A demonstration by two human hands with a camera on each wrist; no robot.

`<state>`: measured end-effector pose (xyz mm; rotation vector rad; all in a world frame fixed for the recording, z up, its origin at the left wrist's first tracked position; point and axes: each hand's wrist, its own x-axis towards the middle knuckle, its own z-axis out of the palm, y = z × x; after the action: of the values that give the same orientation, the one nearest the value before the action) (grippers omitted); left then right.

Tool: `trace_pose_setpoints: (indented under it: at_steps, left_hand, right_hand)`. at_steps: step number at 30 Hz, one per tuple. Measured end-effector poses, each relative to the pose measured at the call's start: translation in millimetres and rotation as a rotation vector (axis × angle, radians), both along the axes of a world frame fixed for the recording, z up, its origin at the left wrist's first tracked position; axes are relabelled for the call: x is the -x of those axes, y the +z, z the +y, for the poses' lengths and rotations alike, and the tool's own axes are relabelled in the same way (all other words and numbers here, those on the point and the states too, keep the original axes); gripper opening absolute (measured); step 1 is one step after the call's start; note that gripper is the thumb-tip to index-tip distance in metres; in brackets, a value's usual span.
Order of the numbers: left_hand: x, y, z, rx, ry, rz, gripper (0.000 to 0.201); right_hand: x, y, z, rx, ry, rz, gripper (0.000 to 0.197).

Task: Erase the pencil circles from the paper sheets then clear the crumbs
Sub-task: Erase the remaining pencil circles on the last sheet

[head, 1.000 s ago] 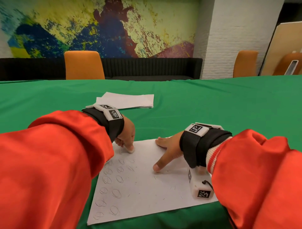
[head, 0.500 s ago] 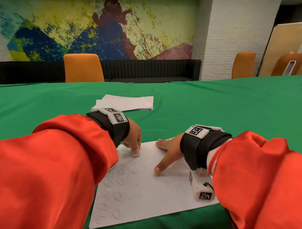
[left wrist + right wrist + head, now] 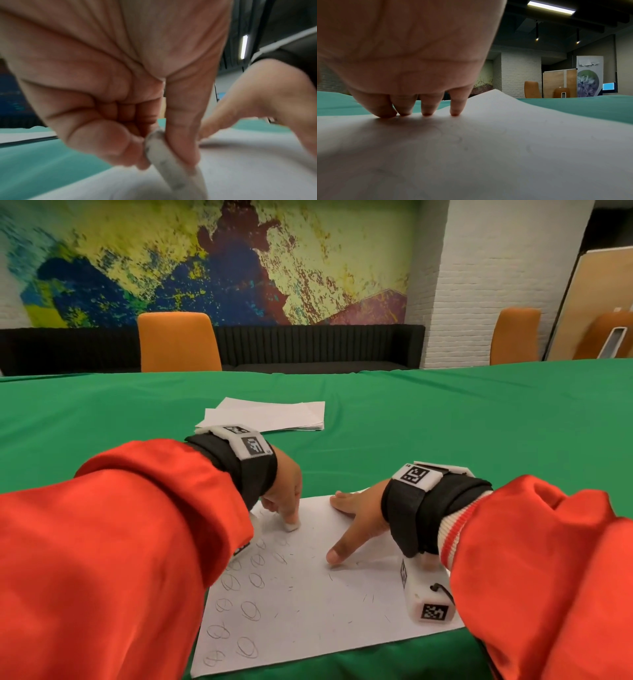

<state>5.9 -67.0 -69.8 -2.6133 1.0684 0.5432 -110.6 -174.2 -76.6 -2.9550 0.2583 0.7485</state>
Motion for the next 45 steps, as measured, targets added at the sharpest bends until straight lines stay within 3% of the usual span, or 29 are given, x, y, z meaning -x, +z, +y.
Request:
trace_pose_setpoints:
  at_steps: [8,11,16,23,27,33,39,42,45]
  left_hand:
    - [-7.7,7.5,9.1,-0.166,0.065,-0.052,0.043]
    - [-12.0,8.7,13.8,-0.151,0.090,-0.073,0.040]
    - [-2.7,1.5,-0.2,0.000,0.059,0.032,0.036]
    - [3.1,1.9,-3.4,-0.132,0.048,-0.015,0.043]
    - [-6.9,9.0,7.0,-0.168,0.060,-0.116,0.038]
    - [-1.8,2.3,-0.9,-0.035,0.030,-0.038,0.023]
    - [-2.9,-1.2,5.3,-0.096,0.089,0.011,0.029]
    - [-3.8,6.8,11.6,-0.120,0.088,-0.045,0.041]
    - [-4.9,9.7,14.2,-0.124,0.071,-0.089,0.037]
  right_hand:
    - [1.2,0.4,-0.2,-0.001,-0.002,-0.003,0.101]
    - [0.2,-1.1,-0.8,-0.001,0.003,-0.011,0.102]
    - [-1.4,-0.7,-1.4,0.001,-0.004,-0.003,0.103]
    - [-1.5,-1.2,-1.5,0.006,-0.004,0.002,0.103]
    - [-0.8,-1.3,-2.2,-0.001,-0.003,-0.008,0.102]
    - [-2.5,-0.9,-1.8,0.005,-0.004,0.001,0.103]
    - [-2.2,-1.3,-1.4,0.004,-0.009,0.019,0.103]
    - [-2.2,-1.5,-1.8,0.004,-0.010,0.015,0.103]
    - [-2.1,-2.0,-1.7,0.007,-0.008,0.005,0.103]
